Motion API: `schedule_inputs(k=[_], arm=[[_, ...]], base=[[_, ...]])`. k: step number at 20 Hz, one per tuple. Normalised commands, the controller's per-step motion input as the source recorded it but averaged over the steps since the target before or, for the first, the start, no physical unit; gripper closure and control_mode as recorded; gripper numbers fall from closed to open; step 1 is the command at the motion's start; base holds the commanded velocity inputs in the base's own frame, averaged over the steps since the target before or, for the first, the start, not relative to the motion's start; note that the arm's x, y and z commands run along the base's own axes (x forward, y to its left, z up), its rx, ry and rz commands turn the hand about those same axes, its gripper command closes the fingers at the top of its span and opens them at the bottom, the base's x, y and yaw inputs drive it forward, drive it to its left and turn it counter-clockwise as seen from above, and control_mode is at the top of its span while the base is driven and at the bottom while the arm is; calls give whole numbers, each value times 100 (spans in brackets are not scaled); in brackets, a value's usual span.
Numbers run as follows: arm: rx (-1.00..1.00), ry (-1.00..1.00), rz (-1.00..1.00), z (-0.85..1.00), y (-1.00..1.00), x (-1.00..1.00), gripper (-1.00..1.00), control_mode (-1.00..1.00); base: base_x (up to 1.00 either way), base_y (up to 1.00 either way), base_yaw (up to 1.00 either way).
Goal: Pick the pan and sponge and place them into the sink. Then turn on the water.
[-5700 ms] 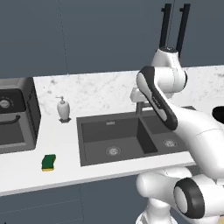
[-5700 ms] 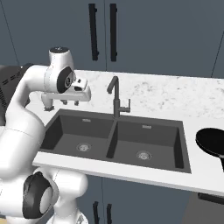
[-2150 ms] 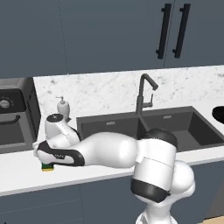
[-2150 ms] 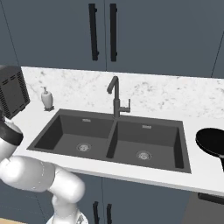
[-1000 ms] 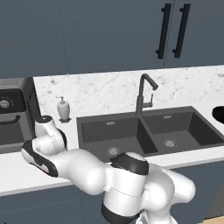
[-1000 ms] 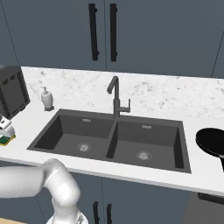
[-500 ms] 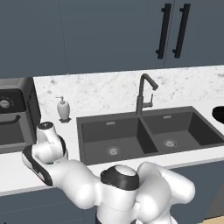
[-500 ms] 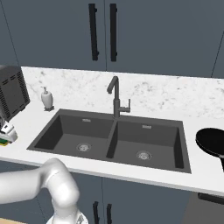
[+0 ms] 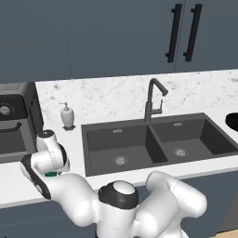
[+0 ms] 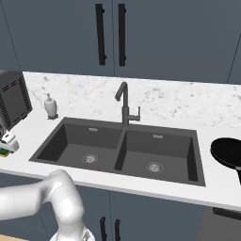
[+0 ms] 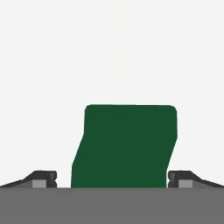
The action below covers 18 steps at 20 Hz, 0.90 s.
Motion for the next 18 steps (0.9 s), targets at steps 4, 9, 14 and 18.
schedule_inputs(k=[4,9,14,18], arm=[[0,0,0,-38,23,10,-100,-100],[0,0,0,-69,2,-10,100,-100],[0,0,0,-79,-30,-36,100,-100],[0,0,0,-43,-68,-51,100,-100]], base=[[0,0,0],[0,0,0],[0,0,0],[0,0,0]])
